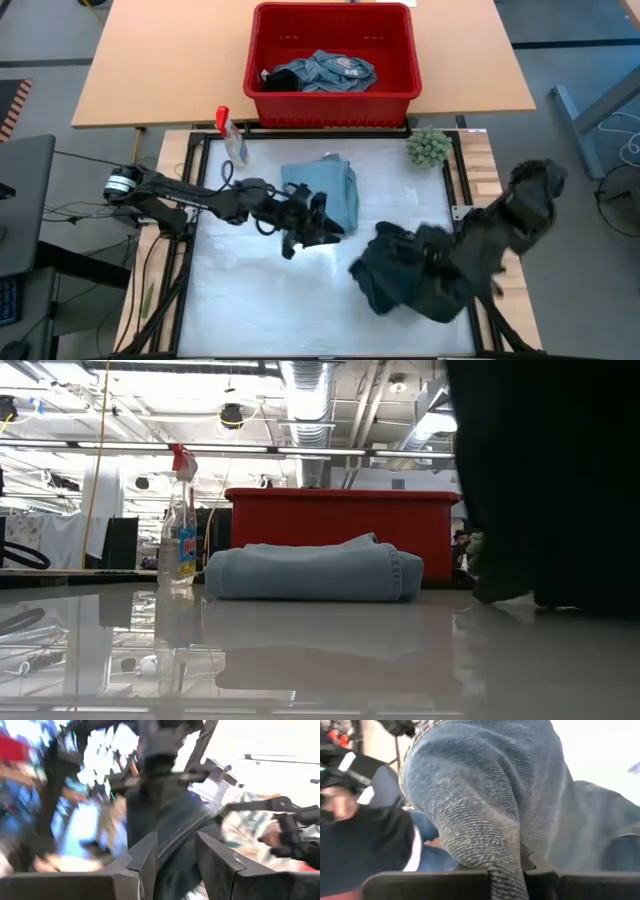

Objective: Fold Laundry from Bin
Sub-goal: Fold the black pants from the red laundry bin

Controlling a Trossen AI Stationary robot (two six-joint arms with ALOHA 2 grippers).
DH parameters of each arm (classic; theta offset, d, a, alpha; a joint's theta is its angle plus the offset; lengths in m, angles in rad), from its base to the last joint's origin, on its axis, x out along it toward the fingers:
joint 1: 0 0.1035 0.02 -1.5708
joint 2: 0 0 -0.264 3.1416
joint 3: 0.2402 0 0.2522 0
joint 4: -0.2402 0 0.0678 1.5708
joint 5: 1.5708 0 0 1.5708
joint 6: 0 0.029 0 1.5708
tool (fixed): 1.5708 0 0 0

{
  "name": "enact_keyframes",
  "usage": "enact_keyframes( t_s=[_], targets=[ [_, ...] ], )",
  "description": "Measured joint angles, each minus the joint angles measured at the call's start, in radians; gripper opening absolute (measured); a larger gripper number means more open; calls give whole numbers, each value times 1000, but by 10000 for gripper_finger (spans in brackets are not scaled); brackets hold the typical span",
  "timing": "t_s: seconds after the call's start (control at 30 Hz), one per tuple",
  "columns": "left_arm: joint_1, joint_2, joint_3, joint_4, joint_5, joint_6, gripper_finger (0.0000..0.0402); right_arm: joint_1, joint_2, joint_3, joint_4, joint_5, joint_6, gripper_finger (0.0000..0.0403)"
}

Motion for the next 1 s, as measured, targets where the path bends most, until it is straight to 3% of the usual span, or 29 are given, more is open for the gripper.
enact_keyframes(
  t_s=[0.17, 0.3, 0.43, 0.57, 0.7, 0.8, 1.0],
  targets=[
    [-38, -74, 107, -124, -167, 311, 130, -134, -14, 53, -165, -41, -130, 37],
    [-134, -85, 272, -416, -311, 575, 172, -241, -14, 47, -246, -54, -211, 37],
    [-219, -1, 459, -736, -567, 728, 233, -350, -14, 43, -247, -49, -306, 37],
    [-254, 119, 608, -938, -778, 846, 279, -462, 2, 43, -245, -45, -369, 37],
    [-277, 199, 711, -1111, -1040, 1160, 289, -511, 20, 41, -239, -101, -463, 38],
    [-282, 232, 726, -1117, -1226, 1356, 290, -513, 27, 41, -241, -125, -491, 39],
    [-270, 224, 712, -1192, -1192, 1561, 291, -495, 31, 41, -240, -168, -503, 39]
  ],
)
